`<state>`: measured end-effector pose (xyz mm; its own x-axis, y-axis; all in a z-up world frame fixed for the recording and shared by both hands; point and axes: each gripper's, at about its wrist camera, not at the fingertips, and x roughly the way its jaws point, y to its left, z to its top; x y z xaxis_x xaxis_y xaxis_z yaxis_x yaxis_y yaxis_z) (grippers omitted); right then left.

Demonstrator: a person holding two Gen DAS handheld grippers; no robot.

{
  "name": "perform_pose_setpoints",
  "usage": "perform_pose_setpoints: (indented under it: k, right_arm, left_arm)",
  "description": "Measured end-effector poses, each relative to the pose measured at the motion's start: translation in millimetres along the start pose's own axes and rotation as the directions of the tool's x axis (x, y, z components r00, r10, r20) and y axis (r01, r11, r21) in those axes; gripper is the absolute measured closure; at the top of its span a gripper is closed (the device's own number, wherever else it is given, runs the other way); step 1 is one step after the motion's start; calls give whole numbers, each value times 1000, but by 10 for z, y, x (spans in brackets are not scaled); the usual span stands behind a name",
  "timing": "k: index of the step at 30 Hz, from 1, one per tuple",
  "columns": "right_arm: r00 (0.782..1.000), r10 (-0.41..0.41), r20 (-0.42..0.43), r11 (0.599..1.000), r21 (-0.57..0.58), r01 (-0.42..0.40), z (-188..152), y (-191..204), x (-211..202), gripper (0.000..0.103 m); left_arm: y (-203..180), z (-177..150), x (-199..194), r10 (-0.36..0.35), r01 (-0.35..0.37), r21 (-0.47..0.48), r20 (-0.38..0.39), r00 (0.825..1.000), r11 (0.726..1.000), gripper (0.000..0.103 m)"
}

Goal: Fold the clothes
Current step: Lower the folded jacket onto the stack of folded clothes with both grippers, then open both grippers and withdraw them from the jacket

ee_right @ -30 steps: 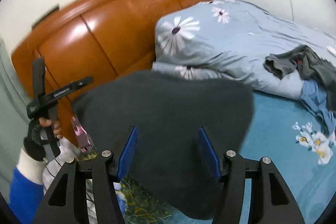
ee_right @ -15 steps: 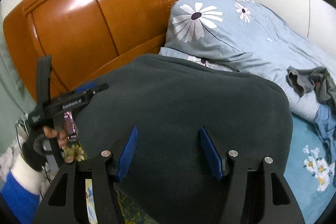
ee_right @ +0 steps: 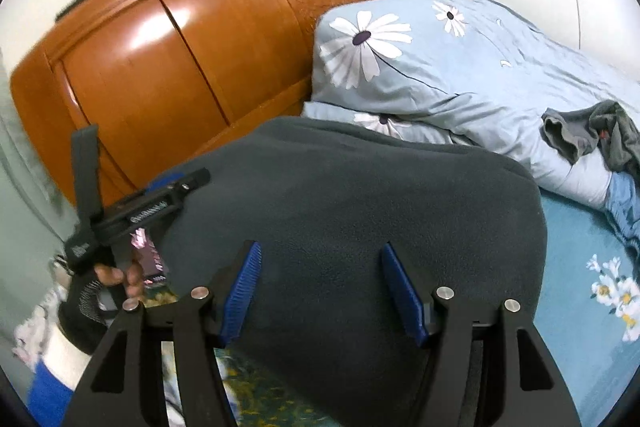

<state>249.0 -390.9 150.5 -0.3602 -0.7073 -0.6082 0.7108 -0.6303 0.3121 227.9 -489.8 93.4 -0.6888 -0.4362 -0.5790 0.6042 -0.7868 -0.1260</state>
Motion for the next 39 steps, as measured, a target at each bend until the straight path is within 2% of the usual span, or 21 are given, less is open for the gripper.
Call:
perform_pose_setpoints:
  k: [4, 7, 11, 14, 17, 22, 25, 30, 39]
  right_arm:
    - [999, 7, 35, 998, -60, -5, -149, 261, -204, 38]
    - [998, 16, 53, 996, -84, -11, -325, 379, -302, 38]
    - [998, 10, 62, 998, -61, -6, -555, 381, -348, 38]
    - [998, 6, 69, 999, -44, -3, -728, 382, -382, 38]
    - [997, 1, 76, 1000, -27, 1, -900, 384, -417, 38]
    - [998, -20, 51, 1000, -2, 20, -1161, 360, -364, 38]
    - [998, -53, 36, 999, 7, 53, -1248, 321, -309, 38]
    - [995, -98, 34, 995, 39, 97, -1348, 238, -291, 38]
    - [991, -129, 17, 989, 73, 128, -1456, 132, -262, 31]
  left_arm:
    - [-79, -139, -275, 33, -28, -96, 48, 998, 995, 26]
    - [-90, -387, -480, 33, -13, -221, 86, 996, 975, 20]
    - [-141, -760, -654, 62, -38, -280, 77, 995, 959, 9]
    - [-222, -1021, -729, 99, -81, -250, 62, 993, 965, 3]
    - [-367, -1170, -742, 115, -103, -171, 57, 992, 980, 0]
    - [-625, -1323, -811, 76, -71, -78, 63, 995, 994, 0]
    - [-772, -1364, -866, 70, -69, -19, 75, 995, 997, 0]
    - [-994, -1458, -963, 117, -126, 80, 112, 987, 989, 0]
    - [-1044, -1632, -1026, 165, -173, 84, 93, 982, 981, 0]
